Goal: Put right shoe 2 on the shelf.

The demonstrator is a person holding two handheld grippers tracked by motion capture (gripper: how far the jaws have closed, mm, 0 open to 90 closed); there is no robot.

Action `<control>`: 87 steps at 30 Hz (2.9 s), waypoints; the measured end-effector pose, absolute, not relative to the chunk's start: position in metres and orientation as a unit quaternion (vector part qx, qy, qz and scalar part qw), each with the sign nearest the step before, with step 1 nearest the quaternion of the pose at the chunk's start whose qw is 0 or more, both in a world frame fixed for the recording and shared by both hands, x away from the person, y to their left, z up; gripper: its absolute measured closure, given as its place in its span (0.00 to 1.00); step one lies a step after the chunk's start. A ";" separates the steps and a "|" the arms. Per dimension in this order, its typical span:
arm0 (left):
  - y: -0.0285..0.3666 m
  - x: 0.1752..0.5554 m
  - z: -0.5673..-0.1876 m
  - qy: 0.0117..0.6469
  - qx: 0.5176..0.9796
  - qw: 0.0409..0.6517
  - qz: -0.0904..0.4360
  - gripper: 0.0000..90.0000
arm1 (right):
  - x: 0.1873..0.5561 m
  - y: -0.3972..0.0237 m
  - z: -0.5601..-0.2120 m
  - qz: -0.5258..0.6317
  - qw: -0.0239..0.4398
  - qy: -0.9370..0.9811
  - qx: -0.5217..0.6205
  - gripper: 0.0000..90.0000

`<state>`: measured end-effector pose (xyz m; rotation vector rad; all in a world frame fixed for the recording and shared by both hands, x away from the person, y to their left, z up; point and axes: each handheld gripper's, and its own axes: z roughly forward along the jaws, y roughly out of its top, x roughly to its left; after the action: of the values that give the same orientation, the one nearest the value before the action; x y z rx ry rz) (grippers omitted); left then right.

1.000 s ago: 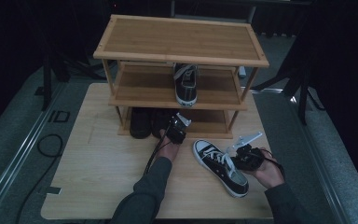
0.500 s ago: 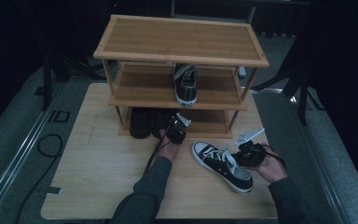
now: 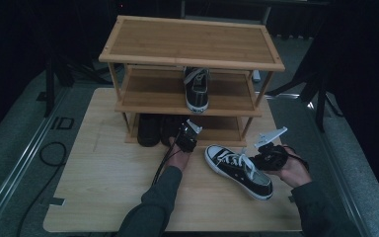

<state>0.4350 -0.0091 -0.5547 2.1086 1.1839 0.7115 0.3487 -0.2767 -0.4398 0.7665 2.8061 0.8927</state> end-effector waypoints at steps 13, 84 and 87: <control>-0.009 0.436 -0.554 0.448 0.797 0.305 0.265 1.00 | 0.352 -0.280 -0.414 0.323 0.034 0.916 0.235 0.98; -0.008 0.436 -0.554 0.447 0.798 0.308 0.261 1.00 | 0.407 -0.270 -0.301 0.377 0.173 0.857 0.305 0.98; -0.008 0.436 -0.554 0.447 0.799 0.308 0.261 1.00 | 0.410 -0.265 -0.302 0.376 0.180 0.852 0.317 0.98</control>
<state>0.4359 -0.0078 -0.5543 2.1117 1.1812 0.6889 0.4104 -0.2651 -0.3025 0.8952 2.4072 1.0630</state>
